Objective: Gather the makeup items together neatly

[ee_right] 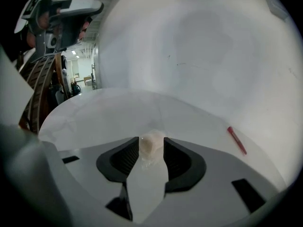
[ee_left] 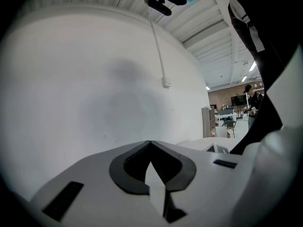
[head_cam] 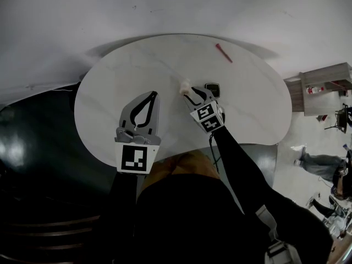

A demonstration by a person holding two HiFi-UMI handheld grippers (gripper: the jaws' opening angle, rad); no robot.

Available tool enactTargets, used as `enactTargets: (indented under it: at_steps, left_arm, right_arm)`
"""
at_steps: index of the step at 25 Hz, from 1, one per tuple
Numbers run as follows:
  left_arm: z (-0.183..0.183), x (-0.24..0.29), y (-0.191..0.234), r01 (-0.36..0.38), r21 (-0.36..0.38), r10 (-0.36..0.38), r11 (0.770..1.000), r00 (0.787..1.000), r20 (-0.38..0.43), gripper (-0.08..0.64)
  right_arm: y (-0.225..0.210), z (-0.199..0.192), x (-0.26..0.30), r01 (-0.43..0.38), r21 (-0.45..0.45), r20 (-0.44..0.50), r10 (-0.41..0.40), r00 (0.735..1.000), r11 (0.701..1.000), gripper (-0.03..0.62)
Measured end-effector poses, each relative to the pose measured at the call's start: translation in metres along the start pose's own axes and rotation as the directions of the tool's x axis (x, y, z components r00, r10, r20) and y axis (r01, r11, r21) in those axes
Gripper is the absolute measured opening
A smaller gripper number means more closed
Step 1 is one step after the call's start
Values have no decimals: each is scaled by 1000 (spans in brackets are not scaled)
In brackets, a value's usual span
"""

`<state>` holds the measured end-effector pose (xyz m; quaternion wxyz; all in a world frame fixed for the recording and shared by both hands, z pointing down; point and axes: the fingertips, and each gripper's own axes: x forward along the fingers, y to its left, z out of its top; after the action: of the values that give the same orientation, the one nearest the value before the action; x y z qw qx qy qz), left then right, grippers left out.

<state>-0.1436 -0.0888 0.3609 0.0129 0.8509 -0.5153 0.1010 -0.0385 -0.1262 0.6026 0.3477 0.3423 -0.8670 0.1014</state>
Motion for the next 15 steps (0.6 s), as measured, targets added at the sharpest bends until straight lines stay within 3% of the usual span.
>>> enactTargets:
  at_steps: [8,12,15]
  left_arm:
    - [10,1,-4,20,-27,-19,999,999,34,14]
    - [15,11,-11,32,-38,-30,999,999,39,14]
    - [15,23,-15,41,-97,-37,994,998,44,14]
  right_arm:
    - [-9,35,-41,78,67,121,-86,989,995,176]
    - [-32,54,-67,144,124,201,-167,965,982,176]
    - [-51,69,-85,180,129,252,-208,945,975,176]
